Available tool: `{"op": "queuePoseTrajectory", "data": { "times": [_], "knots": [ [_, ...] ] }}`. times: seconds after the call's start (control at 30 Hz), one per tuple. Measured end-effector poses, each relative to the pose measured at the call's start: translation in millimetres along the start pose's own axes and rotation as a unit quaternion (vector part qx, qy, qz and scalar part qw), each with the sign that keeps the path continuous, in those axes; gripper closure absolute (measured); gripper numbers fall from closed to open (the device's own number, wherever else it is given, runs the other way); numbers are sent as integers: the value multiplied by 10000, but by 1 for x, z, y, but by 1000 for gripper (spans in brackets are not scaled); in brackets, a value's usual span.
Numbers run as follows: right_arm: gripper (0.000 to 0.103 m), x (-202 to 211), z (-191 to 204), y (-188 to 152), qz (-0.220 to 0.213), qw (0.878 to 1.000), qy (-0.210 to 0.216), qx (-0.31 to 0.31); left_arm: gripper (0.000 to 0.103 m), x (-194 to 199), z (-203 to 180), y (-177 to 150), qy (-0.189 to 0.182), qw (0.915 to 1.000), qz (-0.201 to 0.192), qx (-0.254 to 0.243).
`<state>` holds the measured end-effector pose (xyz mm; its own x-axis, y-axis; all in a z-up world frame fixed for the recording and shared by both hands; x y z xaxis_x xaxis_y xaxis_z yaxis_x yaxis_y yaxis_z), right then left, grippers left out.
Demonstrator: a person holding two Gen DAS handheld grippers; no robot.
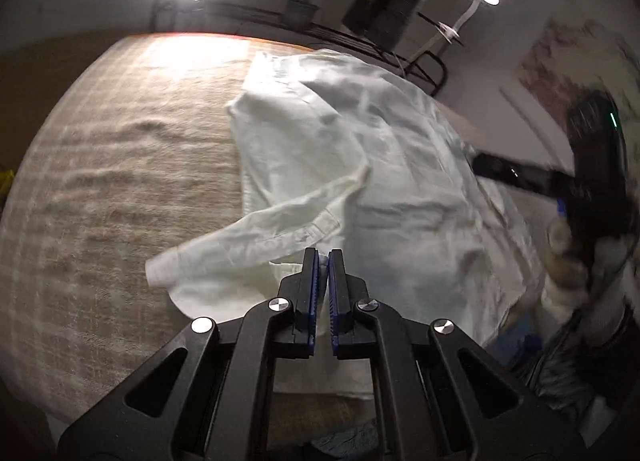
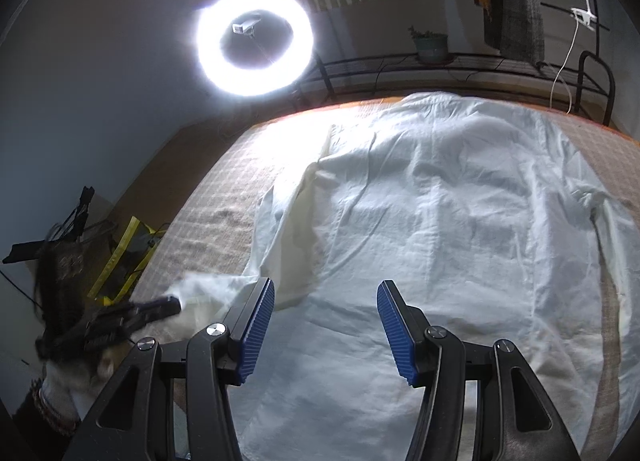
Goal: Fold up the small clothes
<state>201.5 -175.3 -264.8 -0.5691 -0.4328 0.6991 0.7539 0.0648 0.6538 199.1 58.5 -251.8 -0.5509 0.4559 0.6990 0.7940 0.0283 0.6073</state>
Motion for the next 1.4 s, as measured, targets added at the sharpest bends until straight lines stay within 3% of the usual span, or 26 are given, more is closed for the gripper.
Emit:
{"op": "queuePoseTrajectory", "data": {
  "times": [0.13, 0.27, 0.37, 0.43, 0.53, 0.6, 0.67, 0.7, 0.77, 0.87, 0.9, 0.93, 0.97, 1.2, 1.4],
  "knots": [
    [41, -21, 10, 1, 328, 9993, 195, -9, 101, -6, -20, -8, -101, 9996, 101, -243],
    [40, -49, 23, 0, 612, 9970, 451, -178, 100, -4, -36, -23, -472, 9982, 306, -185],
    [41, -69, 37, 0, 744, 9946, 667, -272, 100, 3, -41, -33, -511, 9979, 380, -131],
    [41, -82, 45, 0, 818, 9934, 767, -254, 89, 11, -34, -36, -517, 9980, 343, 96],
    [41, -103, 48, -2, 923, 9944, 525, -5, 69, 19, -5, -36, -65, 9987, 169, 478],
    [44, -116, 40, -2, 987, 9949, 192, -17, 68, 17, 18, -35, 363, 9966, 128, 729],
    [45, -127, 27, -4, 1052, 9939, -41, -315, 58, 9, 38, -36, 809, 9930, 246, 821],
    [45, -129, 21, -4, 1074, 9930, -57, -483, 47, 3, 46, -37, 897, 9909, 359, 933],
    [45, -128, 13, -5, 1113, 9908, 11, -773, 44, -11, 60, -42, 981, 9855, 615, 1240],
    [45, -125, 11, -3, 1084, 9917, -76, -687, 45, -22, 63, -46, 852, 9848, 633, 1377],
    [45, -124, 13, -1, 1076, 9924, -115, -593, 63, -22, 61, -44, 830, 9864, 555, 1304],
    [45, -123, 14, -2, 1079, 9927, -123, -520, 93, -23, 60, -43, 856, 9866, 582, 1262],
    [45, -124, 15, -2, 1087, 9928, -117, -499, 99, -22, 58, -42, 818, 9869, 573, 1268],
    [45, -115, 16, -7, 1176, 9920, -29, -456, 101, 20, 20, -33, 625, 9959, -72, 647],
    [43, -79, 42, -18, 1363, 9876, 704, -320, 101, 34, -51, -32, 242, 9991, -283, -193]
  ]
}}
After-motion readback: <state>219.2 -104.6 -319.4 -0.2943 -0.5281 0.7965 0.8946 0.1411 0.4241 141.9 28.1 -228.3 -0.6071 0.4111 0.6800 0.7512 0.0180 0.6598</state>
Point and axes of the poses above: each gripper's, at about its wrist camera, not at the fingertips, and x roughly against the way its jaws point, z to its left, y to its top, the point moved 4 cm from there along -x, roughly the way its jaws point, and after that the axes turned 3 degrees about -z, right-handed, at the moved point
